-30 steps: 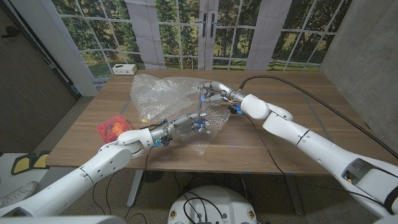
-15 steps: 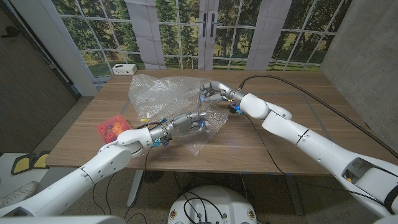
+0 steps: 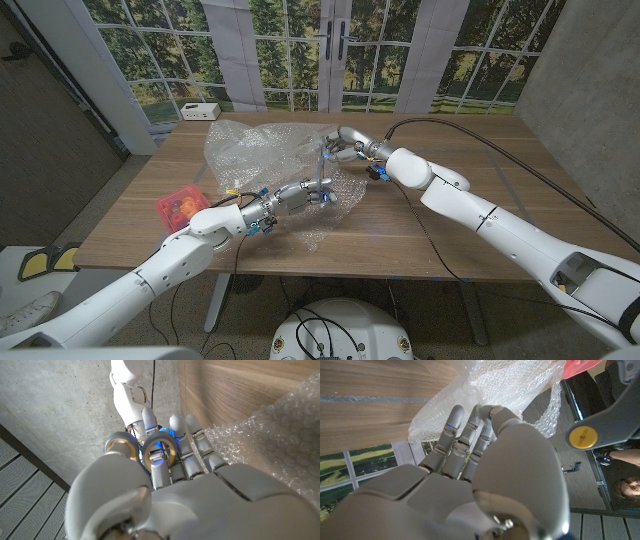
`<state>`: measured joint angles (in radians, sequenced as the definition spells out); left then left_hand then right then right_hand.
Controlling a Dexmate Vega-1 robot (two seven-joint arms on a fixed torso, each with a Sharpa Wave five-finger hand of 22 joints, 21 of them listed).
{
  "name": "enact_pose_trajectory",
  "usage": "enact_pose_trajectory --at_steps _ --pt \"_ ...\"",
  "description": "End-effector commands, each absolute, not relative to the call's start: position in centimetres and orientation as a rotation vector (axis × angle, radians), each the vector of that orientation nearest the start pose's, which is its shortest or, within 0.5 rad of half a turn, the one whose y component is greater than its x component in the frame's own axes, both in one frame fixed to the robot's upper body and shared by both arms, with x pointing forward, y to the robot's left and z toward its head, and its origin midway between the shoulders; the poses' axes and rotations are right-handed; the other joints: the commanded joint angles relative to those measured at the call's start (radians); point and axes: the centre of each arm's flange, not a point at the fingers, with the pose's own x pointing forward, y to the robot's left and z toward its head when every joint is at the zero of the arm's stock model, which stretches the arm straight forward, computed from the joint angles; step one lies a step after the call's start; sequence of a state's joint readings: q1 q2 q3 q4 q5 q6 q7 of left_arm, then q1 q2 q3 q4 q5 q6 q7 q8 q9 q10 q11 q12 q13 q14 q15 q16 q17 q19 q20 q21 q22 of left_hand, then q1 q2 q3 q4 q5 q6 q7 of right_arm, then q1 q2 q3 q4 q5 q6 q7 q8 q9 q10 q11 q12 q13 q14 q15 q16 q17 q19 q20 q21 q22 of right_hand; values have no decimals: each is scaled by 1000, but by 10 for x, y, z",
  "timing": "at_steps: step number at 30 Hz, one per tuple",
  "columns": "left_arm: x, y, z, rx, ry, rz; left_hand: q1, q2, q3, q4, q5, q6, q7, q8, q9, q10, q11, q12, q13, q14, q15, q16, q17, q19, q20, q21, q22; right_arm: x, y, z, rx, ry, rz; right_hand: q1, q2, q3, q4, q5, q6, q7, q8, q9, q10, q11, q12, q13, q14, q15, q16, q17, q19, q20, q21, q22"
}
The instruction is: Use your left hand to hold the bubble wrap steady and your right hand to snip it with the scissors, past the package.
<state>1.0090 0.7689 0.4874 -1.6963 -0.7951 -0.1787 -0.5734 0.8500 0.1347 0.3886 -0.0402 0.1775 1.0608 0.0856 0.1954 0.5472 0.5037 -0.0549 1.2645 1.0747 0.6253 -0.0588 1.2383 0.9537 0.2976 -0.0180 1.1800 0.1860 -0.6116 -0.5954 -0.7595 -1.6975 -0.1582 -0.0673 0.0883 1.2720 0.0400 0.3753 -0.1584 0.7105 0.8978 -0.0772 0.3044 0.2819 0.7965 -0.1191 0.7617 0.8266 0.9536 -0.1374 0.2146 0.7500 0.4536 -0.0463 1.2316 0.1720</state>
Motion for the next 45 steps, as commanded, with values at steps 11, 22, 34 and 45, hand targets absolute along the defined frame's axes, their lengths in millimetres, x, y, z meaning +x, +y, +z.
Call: enact_pose_trajectory --at_steps 11,22,34,45 --pt "546 188 -70 161 -476 -992 35 46 63 -70 2 -24 -33 2 -10 120 -114 -1 -9 1 -130 -3 -1 -2 3 3 2 593 -89 32 -1006 -727 396 -11 4 6 4 31 78 -12 7 8 4 -8 7 24 7 -102 15 23 -7 -55 0 4" --pt "545 190 -71 130 -468 -980 39 48 59 -77 -2 -15 -26 5 -15 131 -108 2 -18 5 -124 -1 -9 1 8 6 2 591 -92 30 -985 -711 352 -22 -5 21 1 62 106 -2 -6 1 25 3 18 37 20 -103 20 35 -6 -60 5 7" --pt "546 190 -74 149 -459 -959 -26 -8 10 -58 -6 6 -28 9 -24 143 -125 11 -20 27 -133 -7 -19 11 -3 7 1 590 -95 30 -998 -706 330 -26 -9 27 -1 75 109 1 -17 -2 26 5 18 40 23 -103 18 36 -1 -60 11 8" --pt "545 190 -79 195 -423 -941 -168 -187 -107 -44 15 23 -20 -6 -76 171 -121 -2 -64 76 -133 -47 -40 38 -13 -19 -3 591 -92 30 -1018 -708 333 -28 -14 34 -3 88 115 2 -29 -6 26 4 16 42 27 -103 15 35 1 -62 16 7"
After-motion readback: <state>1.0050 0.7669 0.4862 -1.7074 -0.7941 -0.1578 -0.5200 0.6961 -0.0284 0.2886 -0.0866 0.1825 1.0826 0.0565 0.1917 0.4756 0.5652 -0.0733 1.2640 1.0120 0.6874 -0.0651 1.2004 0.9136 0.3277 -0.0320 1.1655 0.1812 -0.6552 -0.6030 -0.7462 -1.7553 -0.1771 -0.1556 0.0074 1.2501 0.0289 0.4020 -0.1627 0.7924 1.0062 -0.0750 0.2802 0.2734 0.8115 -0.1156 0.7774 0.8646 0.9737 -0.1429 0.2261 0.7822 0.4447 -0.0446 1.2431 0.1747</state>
